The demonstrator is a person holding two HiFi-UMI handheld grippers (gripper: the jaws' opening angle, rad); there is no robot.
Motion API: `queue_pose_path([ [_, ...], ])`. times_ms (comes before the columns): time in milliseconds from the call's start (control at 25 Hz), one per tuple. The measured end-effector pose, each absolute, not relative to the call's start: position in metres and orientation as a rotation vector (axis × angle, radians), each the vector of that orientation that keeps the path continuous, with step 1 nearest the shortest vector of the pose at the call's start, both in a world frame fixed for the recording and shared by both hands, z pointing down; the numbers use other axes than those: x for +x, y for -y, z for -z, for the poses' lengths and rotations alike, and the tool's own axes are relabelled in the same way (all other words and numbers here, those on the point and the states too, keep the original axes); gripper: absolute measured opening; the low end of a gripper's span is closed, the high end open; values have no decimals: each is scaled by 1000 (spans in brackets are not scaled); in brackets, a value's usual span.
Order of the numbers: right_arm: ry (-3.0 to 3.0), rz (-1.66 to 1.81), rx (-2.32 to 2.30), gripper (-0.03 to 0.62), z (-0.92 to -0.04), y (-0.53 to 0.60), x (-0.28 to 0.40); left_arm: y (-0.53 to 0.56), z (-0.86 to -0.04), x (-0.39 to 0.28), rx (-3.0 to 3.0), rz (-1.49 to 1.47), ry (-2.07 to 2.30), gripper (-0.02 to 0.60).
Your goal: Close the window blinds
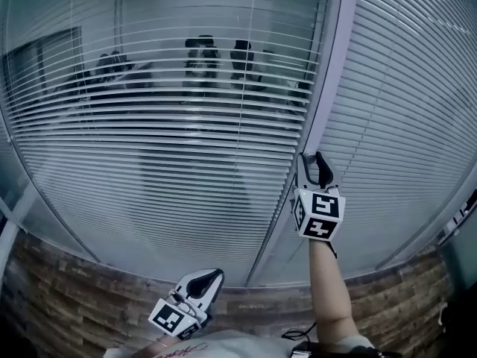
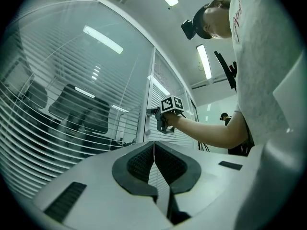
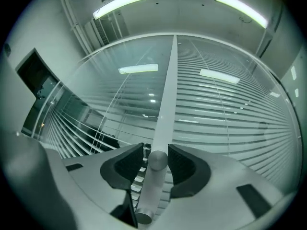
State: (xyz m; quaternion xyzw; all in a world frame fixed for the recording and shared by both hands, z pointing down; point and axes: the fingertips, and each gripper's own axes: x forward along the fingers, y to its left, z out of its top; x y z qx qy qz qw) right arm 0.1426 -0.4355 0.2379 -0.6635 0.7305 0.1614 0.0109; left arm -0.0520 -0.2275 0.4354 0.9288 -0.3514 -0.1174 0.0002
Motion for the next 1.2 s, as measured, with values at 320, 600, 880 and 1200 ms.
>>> queue_pose_path([
  [320,-2194,-499,-2113,135,-237,437,145,228,-432,-56,2893,410,1119,18],
  [600,-2289,-1031,-2265,132,-238,440,135,232,-431,-51,2860,447,1101,18],
  [880,-2375,-1721,-2243,132,-246,440,126,226,-434,-44,2837,455,1075,18],
  [1200,-2351,-2356,-2083,132,-257,441,124,220,-436,-36,2816,453,1089,18],
])
